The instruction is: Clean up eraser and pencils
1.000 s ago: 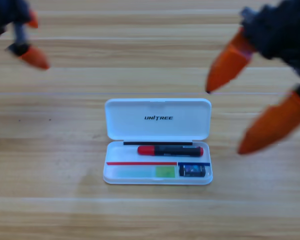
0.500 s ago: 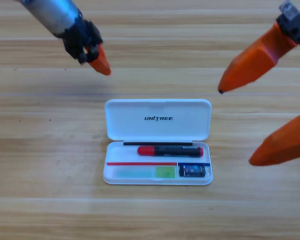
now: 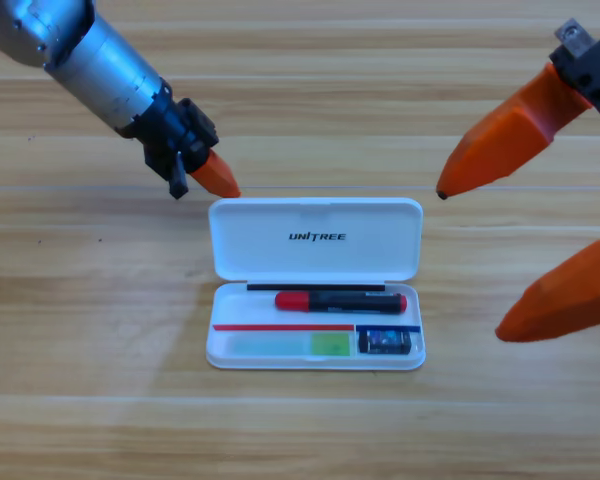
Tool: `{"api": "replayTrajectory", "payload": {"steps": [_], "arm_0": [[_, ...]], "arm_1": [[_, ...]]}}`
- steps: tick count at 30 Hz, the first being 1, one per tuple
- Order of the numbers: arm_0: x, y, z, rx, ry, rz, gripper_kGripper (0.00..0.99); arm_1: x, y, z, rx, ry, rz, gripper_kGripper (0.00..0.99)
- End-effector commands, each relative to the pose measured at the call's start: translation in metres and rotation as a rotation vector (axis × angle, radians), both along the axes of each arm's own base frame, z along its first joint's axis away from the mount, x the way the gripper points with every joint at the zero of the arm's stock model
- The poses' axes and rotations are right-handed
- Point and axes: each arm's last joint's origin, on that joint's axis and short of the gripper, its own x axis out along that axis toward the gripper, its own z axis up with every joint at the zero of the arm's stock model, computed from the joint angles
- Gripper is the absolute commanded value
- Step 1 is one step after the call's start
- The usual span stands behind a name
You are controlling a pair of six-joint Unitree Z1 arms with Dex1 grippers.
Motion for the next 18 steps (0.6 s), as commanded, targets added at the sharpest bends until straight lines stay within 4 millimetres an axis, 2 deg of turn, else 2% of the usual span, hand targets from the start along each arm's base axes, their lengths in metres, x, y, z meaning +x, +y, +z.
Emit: {"api": "replayTrajectory", "payload": {"steps": [1,5,11,18], "arm_0": [[-0.002,0.008,-0.022,-0.016,0.093,0.009,0.000],[-0.012,0.004,-0.019,-0.036,0.116,-0.016,0.000],[-0.037,-0.005,-0.011,-0.061,0.132,-0.082,0.000],[-0.064,-0.015,0.009,-0.083,0.114,-0.145,0.000]], "arm_1": [[-0.008,-0.009,-0.001,0.023,0.025,0.012,0.891],[-0.011,-0.011,0.000,0.032,0.031,0.017,0.893],[-0.009,-0.009,-0.002,0.032,0.044,0.025,0.893],[-0.011,-0.010,-0.002,0.038,0.052,0.032,0.893]]}}
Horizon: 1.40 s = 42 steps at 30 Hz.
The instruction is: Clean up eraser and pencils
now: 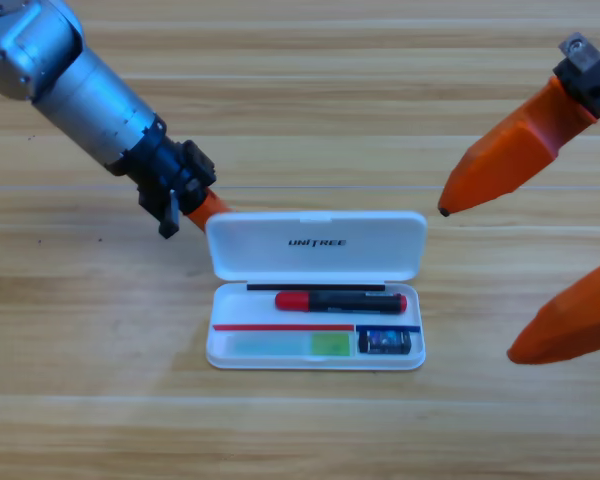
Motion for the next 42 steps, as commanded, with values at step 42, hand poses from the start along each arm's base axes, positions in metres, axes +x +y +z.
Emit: {"api": "replayTrajectory", "payload": {"steps": [42], "arm_0": [[-0.087,-0.038,-0.028,0.146,-0.165,-0.243,0.000]], "arm_1": [[-0.007,-0.006,-0.005,0.022,0.051,0.025,0.893]]}}
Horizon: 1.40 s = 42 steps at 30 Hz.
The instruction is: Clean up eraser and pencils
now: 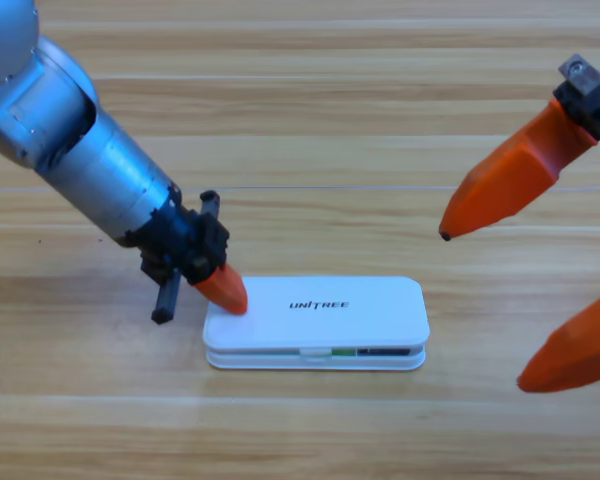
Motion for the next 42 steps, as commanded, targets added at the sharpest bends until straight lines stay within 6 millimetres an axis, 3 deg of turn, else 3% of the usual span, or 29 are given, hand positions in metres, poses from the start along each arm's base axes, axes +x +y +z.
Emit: {"api": "replayTrajectory", "payload": {"steps": [1,18,25,28,32,33,34,35,38,42], "arm_0": [[-0.009,-0.010,-0.022,0.044,0.019,-0.043,0.000],[-0.030,-0.037,-0.055,0.136,-0.010,-0.108,0.000],[-0.038,-0.035,-0.060,0.158,-0.015,-0.099,0.000],[-0.041,-0.034,-0.031,0.139,-0.002,-0.079,0.000],[-0.056,-0.022,0.046,0.097,-0.018,-0.072,0.000],[-0.061,-0.018,0.069,0.072,-0.024,-0.071,0.334],[-0.069,-0.015,0.092,0.045,-0.033,-0.079,0.730],[-0.078,-0.013,0.110,0.017,-0.030,-0.085,0.884],[-0.100,-0.011,0.160,-0.065,-0.038,-0.073,0.985],[-0.124,-0.022,0.208,-0.123,-0.014,-0.105,0.990]], "arm_1": [[-0.005,-0.006,-0.001,0.019,0.018,0.004,0.893],[-0.005,-0.005,-0.002,0.020,0.027,0.010,0.894],[-0.005,-0.005,-0.002,0.019,0.028,0.010,0.896],[-0.005,-0.005,-0.003,0.018,0.029,0.010,0.897],[-0.005,-0.005,-0.003,0.019,0.030,0.011,0.899],[-0.005,-0.005,-0.003,0.019,0.030,0.011,0.899],[-0.004,-0.004,-0.003,0.017,0.031,0.011,0.899],[-0.004,-0.004,-0.003,0.019,0.030,0.011,0.899],[-0.004,-0.004,-0.003,0.019,0.030,0.011,0.899],[-0.004,-0.004,-0.003,0.017,0.031,0.011,0.899]]}}
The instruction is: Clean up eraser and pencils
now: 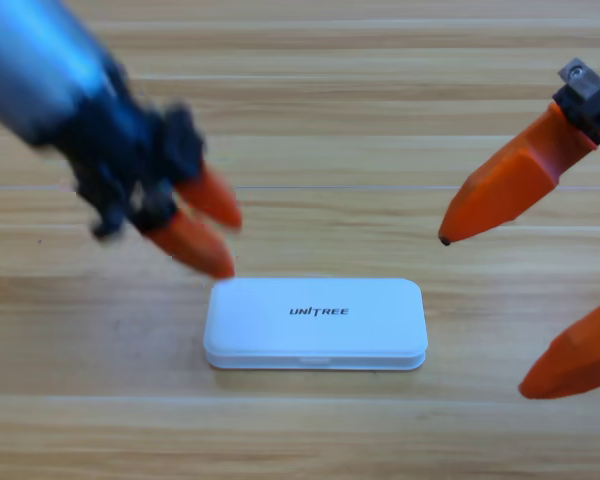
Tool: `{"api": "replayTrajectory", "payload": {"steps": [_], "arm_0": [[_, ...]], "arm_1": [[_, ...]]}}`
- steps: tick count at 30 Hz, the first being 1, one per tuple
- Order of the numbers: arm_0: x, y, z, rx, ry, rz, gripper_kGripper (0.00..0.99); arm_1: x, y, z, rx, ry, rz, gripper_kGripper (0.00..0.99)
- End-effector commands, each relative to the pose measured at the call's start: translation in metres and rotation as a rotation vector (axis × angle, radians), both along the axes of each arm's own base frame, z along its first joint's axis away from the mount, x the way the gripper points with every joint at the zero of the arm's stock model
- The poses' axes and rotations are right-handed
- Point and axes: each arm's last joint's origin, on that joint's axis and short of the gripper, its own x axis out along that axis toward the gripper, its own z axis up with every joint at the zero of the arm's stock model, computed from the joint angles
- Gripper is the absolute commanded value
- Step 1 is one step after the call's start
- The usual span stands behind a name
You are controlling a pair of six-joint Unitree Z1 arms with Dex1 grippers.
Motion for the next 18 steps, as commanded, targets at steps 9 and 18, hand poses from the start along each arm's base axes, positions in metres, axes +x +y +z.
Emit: {"api": "replayTrajectory", "payload": {"steps": [9,18], "arm_0": [[-0.063,-0.025,0.055,-0.091,0.097,-0.107,0.990],[-0.061,-0.026,0.048,-0.063,0.101,-0.096,0.990]], "arm_1": [[-0.003,-0.003,-0.003,0.010,0.023,0.003,0.899],[-0.002,-0.001,-0.005,0.007,0.030,0.006,0.899]]}}
